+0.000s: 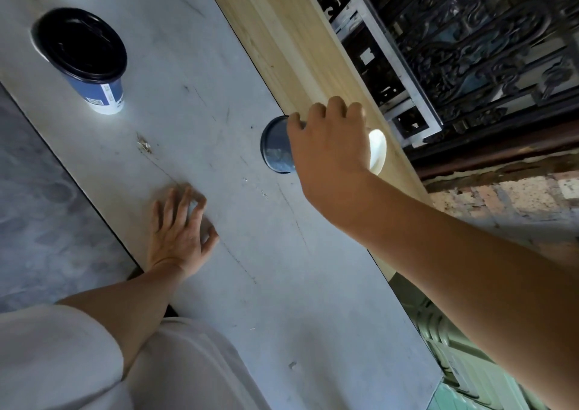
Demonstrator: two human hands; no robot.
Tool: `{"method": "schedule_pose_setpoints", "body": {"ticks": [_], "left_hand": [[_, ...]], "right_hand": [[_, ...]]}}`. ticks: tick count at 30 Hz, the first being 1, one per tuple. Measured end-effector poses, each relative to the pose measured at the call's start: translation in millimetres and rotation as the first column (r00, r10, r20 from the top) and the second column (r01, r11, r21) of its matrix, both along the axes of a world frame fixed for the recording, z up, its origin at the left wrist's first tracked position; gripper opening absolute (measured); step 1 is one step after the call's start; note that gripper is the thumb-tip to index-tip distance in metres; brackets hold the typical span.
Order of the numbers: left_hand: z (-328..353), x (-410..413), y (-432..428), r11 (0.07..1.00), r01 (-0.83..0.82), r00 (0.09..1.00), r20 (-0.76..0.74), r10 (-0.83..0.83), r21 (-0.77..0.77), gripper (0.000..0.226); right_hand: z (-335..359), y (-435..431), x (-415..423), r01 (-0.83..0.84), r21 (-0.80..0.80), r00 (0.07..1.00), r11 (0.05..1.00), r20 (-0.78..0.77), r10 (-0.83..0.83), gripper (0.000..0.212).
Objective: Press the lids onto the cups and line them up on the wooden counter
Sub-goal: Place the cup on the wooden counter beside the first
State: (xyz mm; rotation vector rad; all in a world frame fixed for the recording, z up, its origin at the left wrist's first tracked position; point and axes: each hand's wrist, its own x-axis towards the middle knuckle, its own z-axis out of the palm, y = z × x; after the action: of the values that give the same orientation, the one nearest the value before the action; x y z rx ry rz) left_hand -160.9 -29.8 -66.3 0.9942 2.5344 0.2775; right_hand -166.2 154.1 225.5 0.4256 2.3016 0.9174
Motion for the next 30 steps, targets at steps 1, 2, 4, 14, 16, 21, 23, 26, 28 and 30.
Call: {"method": "schedule_pose_setpoints", "body": {"ticks": [1,2,4,14,16,21,23,26,28,30], "left_hand": [[0,0,0,1.000,-0.002,1.000,-0.001,0.002,0.001,0.076],[0,0,0,1.000,-0.003,1.000,0.000,0.003,0.002,0.076],[0,0,1,1.000,-0.009,1.000,-0.001,0.009,0.010,0.076],[2,0,0,1.000,-0.022,1.000,0.011,0.022,0.010,0.076],[1,0,0,1.000,-0.020,1.000,0.011,0.020,0.005,0.077],[-2,1,1,1.000,-0.024,1.000,0.000,0.024,0.014,0.077],[-3,1,1,1.000,-0.021,1.000,-0.010,0.021,0.021,0.077],[-4,2,1,0.999,-0.031,0.999,-0.019,0.032,0.035,0.079],[-5,2,1,0.998,-0.041,0.999,-0.033,0.043,0.051,0.078],[-8,2,2,0.995,-0.052,0.997,-0.060,0.057,0.081,0.077]], "right_hand": [[1,2,-1,0.018,0.027,1.000,0.999,0.006,-0.018,0.067],[1,5,-3,0.048,0.060,0.998,0.997,0.028,-0.050,0.063],[3,11,-5,0.104,0.128,0.988,0.986,0.098,-0.117,0.052],[-23,48,3,0.614,-0.303,0.716,0.729,0.602,-0.353,0.075],[-35,57,9,0.685,-0.545,0.724,0.484,0.436,-0.534,0.069],[-75,85,11,0.255,-0.953,0.227,-0.165,0.225,-0.948,0.059],[-88,98,8,-0.040,-0.982,-0.030,-0.186,0.187,-0.982,0.060],[-109,118,8,-0.202,-0.973,-0.288,-0.110,0.166,-0.943,0.059],[-126,129,8,-0.217,-0.974,-0.407,-0.058,0.145,-0.902,0.070],[-143,137,8,-0.227,-0.973,-0.494,0.025,0.093,-0.865,0.092]]}}
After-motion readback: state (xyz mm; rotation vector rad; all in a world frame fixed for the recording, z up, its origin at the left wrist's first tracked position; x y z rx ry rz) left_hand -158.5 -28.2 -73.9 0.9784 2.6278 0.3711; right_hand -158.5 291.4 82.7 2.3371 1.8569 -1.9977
